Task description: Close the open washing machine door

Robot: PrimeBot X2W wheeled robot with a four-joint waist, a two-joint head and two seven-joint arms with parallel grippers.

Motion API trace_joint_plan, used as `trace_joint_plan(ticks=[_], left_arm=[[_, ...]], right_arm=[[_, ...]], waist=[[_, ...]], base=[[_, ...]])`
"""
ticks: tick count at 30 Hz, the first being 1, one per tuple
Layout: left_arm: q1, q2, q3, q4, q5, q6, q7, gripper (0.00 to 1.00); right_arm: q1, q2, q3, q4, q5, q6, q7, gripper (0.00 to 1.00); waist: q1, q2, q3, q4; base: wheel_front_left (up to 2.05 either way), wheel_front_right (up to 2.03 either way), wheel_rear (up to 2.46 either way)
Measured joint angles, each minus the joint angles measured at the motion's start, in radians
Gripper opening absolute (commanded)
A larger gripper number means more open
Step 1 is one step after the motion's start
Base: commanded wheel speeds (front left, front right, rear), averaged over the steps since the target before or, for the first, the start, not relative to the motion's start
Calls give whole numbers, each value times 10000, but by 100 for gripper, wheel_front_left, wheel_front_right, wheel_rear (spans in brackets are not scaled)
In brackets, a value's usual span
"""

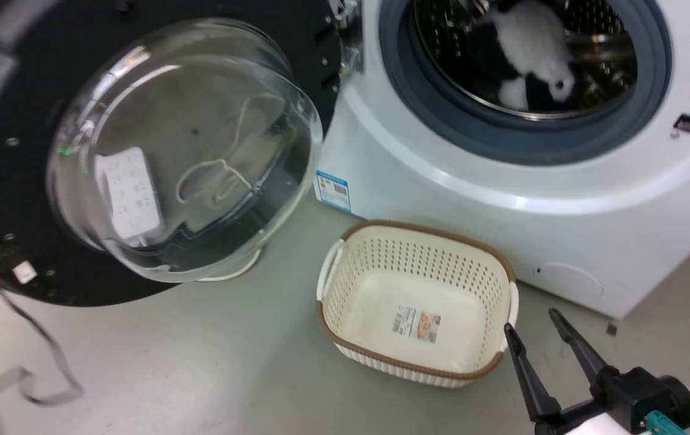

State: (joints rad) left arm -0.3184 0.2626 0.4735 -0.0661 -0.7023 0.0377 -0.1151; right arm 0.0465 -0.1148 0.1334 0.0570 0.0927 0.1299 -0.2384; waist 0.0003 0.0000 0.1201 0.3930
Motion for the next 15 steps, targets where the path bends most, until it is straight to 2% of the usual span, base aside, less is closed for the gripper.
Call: trace_joint_plan(ticks=[3, 4, 5, 7, 8, 9, 10, 11, 12, 13, 14, 15], left_arm=[[-1129, 865, 621, 1283, -1287, 449, 1367, 0], [-1650, 1567, 744, 2036, -1647, 708, 2209, 0], [-1650, 1567, 744, 2036, -1647, 708, 2209, 0], [-2152, 2117, 1041, 2788, -2178, 1055, 2995, 0], [-2340, 2359, 1160, 3139, -2437, 1174, 3411, 0], [-2592, 2732, 1277, 3768, -2909, 1354, 4274, 0], [-2592, 2732, 1277, 3768, -2909, 1354, 4274, 0], [-2728, 2940, 1271, 4238, -3306, 1490, 5106, 0], [-2728, 2940, 1271, 4238, -3306, 1490, 5106, 0], [-2754, 2993, 1198, 4397, -3496, 1501, 5595, 0], [-2755, 3001, 961, 4610, -3866, 1519, 6571, 0], [-2755, 3001, 961, 4610, -3866, 1519, 6571, 0]], right_arm=[[-85, -130, 42, -40, 130, 0, -75, 100], [-116, -240, 165, -44, 192, 0, -102, 100], [-116, -240, 165, -44, 192, 0, -102, 100], [-118, -332, 301, -42, 232, 0, -121, 100], [-122, -351, 370, -40, 234, 0, -157, 100], [-158, -364, 491, -42, 255, 0, -188, 100], [-158, -364, 491, -42, 255, 0, -188, 100], [-197, -403, 548, -44, 313, 0, -190, 100], [-197, -403, 548, -44, 313, 0, -190, 100], [-199, -424, 568, -42, 322, 0, -190, 100], [-200, -454, 577, -38, 336, 0, -190, 100], [-200, -454, 577, -38, 336, 0, -190, 100]], waist=[[0, 0, 289, -141], [0, 0, 475, -225], [0, 0, 475, -225], [0, 0, 650, -302], [0, 0, 719, -346], [0, 0, 813, -479], [0, 0, 813, -479], [-2, 0, 890, -602], [-2, 0, 890, -602], [-2, 0, 922, -650], [-2, -1, 961, -728], [-2, -1, 961, -728]], base=[[0, 0, 0], [0, 0, 0], [0, 0, 0], [0, 0, 0], [0, 0, 0], [0, 0, 0], [0, 0, 0], [0, 0, 0], [0, 0, 0], [0, 0, 0], [0, 0, 0], [0, 0, 0]])
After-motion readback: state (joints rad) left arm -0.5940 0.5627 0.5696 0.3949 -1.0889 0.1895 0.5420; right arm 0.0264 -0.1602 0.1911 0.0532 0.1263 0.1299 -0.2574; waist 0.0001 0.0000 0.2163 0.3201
